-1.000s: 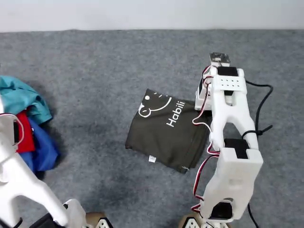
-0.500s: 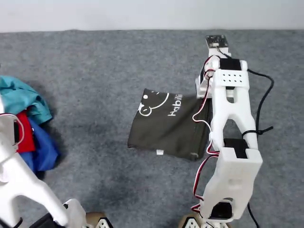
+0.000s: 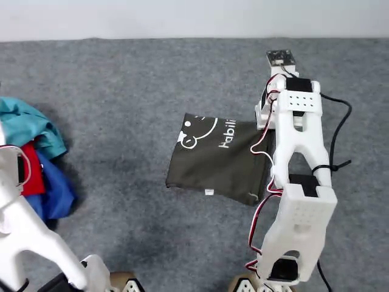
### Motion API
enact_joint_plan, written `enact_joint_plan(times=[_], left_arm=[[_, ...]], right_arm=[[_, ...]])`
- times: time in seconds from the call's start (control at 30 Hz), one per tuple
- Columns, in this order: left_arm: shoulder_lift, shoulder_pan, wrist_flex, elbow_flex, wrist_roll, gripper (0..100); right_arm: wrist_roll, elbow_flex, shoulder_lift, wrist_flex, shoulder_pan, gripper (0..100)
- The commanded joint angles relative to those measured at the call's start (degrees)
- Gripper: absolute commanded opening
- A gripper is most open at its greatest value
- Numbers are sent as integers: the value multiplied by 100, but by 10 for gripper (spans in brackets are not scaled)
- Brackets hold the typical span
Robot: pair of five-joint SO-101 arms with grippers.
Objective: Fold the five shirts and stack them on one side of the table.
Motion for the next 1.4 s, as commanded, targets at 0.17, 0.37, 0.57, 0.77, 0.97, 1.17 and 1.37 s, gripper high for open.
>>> enact_joint_plan(times=[0.17,0.37,0.57,0.77,0.97,1.17,1.37], left_arm=[[-176,0,149,-4,-35,6],[-176,0,149,-4,-35,6],[-176,0,149,-4,-35,6],[-176,0,149,-4,-35,6],[-176,9,149,4,-35,6],[-176,9,149,4,-35,6],[-176,9,149,4,-35,6]], right_arm=[[35,-308,-1235,479,-462,216],[53,-281,-1464,1059,-998,93],[53,-167,-1051,1209,-980,9],[62,-176,48,1235,-409,9],[62,-211,576,1165,-171,9],[62,-413,-145,1253,-637,9],[62,-404,-558,1279,-1393,9]])
